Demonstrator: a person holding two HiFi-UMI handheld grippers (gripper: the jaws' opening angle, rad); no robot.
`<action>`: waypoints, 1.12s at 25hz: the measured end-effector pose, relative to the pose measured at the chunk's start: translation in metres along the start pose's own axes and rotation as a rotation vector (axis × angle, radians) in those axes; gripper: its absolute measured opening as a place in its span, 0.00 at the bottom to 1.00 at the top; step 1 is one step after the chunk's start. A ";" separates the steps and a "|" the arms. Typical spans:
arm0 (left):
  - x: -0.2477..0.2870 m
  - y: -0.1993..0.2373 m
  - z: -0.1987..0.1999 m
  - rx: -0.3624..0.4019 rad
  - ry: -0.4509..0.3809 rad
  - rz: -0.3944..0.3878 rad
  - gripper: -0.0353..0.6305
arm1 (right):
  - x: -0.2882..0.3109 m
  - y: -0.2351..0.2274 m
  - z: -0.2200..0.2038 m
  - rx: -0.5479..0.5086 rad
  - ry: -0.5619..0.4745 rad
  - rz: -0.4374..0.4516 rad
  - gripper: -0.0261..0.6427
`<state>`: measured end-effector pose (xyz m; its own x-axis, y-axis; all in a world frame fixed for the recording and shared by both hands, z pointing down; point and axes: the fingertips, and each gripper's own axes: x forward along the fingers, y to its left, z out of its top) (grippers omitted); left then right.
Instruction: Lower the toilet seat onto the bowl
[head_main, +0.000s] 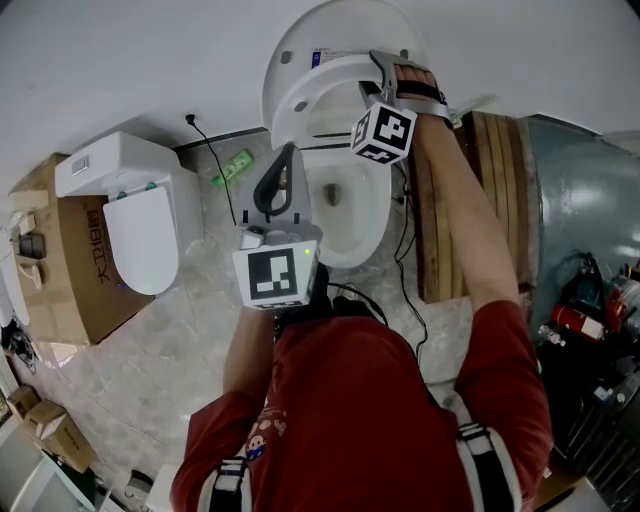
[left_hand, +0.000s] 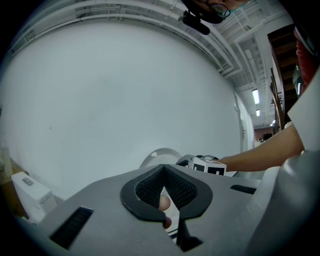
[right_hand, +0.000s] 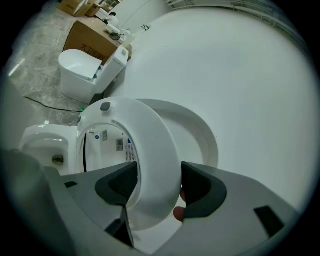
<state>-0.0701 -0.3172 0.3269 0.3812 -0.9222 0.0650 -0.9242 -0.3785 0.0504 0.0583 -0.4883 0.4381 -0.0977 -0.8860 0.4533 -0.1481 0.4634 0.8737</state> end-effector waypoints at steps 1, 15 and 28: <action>-0.003 -0.003 0.001 0.003 -0.003 0.002 0.07 | -0.004 0.002 0.000 0.001 -0.004 0.002 0.44; -0.053 -0.044 0.012 0.033 -0.036 0.012 0.07 | -0.074 0.040 0.000 -0.010 -0.051 -0.006 0.42; -0.100 -0.068 0.012 0.042 -0.053 0.021 0.07 | -0.133 0.084 0.000 -0.014 -0.075 0.035 0.39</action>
<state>-0.0459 -0.2005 0.3052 0.3612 -0.9324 0.0128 -0.9325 -0.3611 0.0081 0.0586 -0.3316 0.4514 -0.1759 -0.8650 0.4700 -0.1296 0.4936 0.8600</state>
